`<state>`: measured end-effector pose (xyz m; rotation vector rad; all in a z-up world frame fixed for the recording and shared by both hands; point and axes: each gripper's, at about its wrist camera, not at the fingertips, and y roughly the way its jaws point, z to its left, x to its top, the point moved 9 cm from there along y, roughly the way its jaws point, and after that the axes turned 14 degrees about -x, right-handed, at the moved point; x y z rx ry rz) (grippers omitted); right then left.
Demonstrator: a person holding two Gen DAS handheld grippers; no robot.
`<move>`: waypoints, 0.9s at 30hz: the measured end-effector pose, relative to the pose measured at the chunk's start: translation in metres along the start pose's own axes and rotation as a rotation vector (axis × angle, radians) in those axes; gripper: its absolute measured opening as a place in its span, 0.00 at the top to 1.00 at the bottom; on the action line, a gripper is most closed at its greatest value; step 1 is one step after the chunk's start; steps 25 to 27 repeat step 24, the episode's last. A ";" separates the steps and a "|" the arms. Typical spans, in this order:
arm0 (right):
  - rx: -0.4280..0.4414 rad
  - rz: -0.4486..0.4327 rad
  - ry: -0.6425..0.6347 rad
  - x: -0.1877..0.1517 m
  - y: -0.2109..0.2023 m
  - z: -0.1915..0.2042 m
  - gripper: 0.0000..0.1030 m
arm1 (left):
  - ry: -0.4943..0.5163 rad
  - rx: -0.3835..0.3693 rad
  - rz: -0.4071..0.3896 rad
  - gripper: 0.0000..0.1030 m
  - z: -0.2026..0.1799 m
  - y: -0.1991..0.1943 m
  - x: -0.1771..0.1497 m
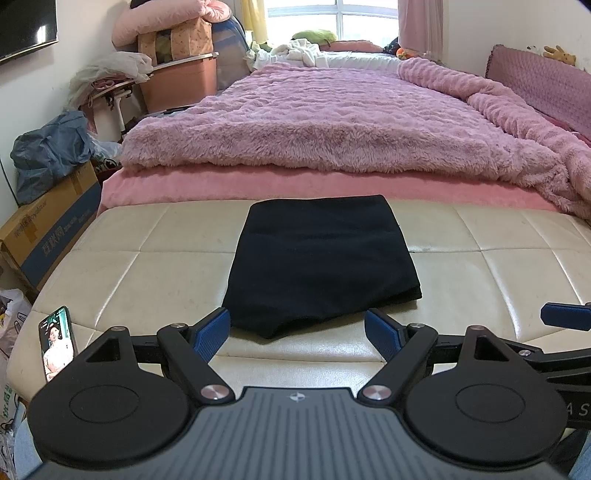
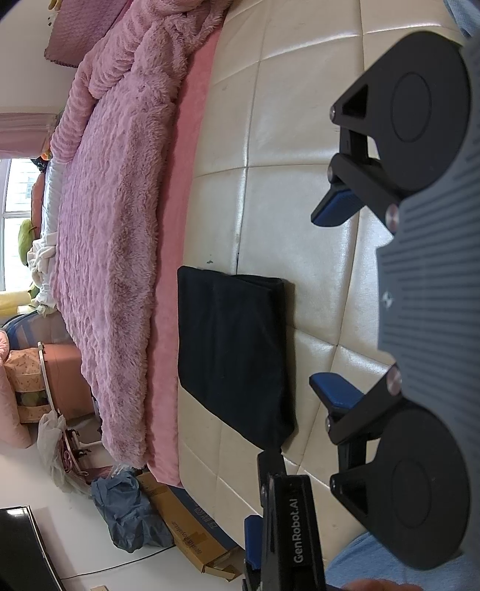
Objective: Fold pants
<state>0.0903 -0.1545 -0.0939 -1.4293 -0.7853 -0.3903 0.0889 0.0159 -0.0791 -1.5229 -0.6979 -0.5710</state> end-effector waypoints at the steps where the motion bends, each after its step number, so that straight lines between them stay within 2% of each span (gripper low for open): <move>1: 0.000 -0.001 0.000 0.000 0.000 0.000 0.20 | -0.003 0.001 0.000 0.06 0.000 0.000 0.000; 27: 0.000 0.023 0.008 -0.005 0.009 0.001 0.20 | -0.013 -0.012 0.001 0.06 -0.003 0.003 -0.002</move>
